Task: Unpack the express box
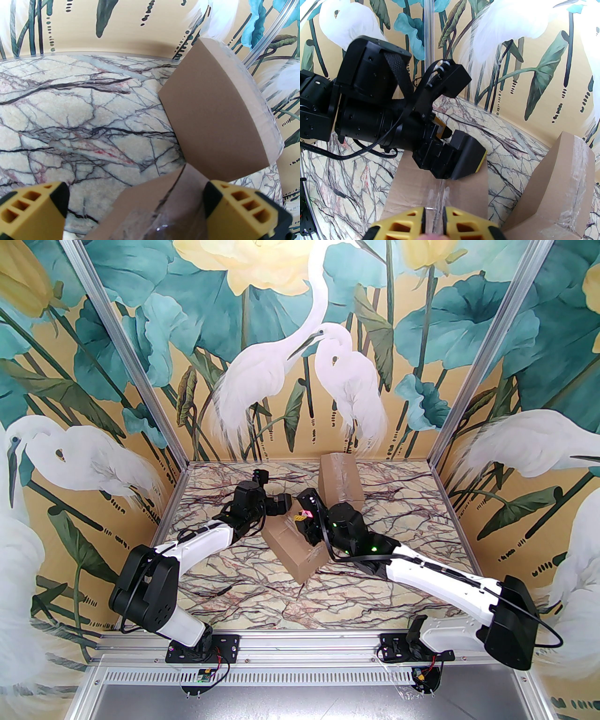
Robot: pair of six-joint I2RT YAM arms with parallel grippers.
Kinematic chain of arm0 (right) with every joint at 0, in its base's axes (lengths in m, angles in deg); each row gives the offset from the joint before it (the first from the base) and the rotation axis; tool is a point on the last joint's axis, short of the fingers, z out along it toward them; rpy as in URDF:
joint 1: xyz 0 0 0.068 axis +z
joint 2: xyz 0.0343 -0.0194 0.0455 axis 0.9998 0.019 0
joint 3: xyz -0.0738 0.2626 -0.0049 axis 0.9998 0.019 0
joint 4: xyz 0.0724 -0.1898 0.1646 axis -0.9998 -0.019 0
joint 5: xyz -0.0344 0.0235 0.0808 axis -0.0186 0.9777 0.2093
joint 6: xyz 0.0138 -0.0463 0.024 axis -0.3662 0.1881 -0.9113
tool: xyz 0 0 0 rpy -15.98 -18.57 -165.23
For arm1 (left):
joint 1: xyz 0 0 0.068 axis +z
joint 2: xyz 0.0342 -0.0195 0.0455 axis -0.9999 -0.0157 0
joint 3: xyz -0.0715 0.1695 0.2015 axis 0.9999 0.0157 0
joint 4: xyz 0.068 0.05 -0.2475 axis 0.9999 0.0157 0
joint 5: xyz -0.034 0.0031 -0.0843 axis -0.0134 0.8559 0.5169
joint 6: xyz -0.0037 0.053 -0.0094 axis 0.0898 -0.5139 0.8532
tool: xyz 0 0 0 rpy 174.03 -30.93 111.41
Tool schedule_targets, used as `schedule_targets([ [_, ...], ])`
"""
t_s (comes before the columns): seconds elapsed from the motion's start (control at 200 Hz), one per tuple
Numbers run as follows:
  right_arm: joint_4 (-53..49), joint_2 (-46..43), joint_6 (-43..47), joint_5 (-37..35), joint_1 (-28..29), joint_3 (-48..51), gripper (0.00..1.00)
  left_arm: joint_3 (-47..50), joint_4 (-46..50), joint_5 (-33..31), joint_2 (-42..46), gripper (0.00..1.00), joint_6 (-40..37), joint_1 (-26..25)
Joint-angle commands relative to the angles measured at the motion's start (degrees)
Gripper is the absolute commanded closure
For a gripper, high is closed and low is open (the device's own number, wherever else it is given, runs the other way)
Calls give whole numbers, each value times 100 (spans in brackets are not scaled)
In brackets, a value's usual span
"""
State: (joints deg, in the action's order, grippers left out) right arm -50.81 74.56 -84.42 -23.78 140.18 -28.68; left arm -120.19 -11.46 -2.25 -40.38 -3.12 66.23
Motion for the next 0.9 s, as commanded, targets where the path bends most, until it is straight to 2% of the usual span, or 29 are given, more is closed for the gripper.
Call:
schedule_targets([
  [0.0,-795,-256,-365,560,68,267,100,288,1473,-1293,-527,1,-31,231],
  [0.225,-901,-463,-374,530,68,387,100,250,1576,-1406,-515,1,190,231],
  [0.365,-594,-385,-348,383,50,392,100,341,1600,-1468,-324,1,359,238],
  [0.69,-61,300,-236,757,-212,-233,100,541,2038,-1676,468,0,993,235],
  [0.895,-11,762,60,977,-384,-618,100,251,2538,-1575,845,0,898,341],
])
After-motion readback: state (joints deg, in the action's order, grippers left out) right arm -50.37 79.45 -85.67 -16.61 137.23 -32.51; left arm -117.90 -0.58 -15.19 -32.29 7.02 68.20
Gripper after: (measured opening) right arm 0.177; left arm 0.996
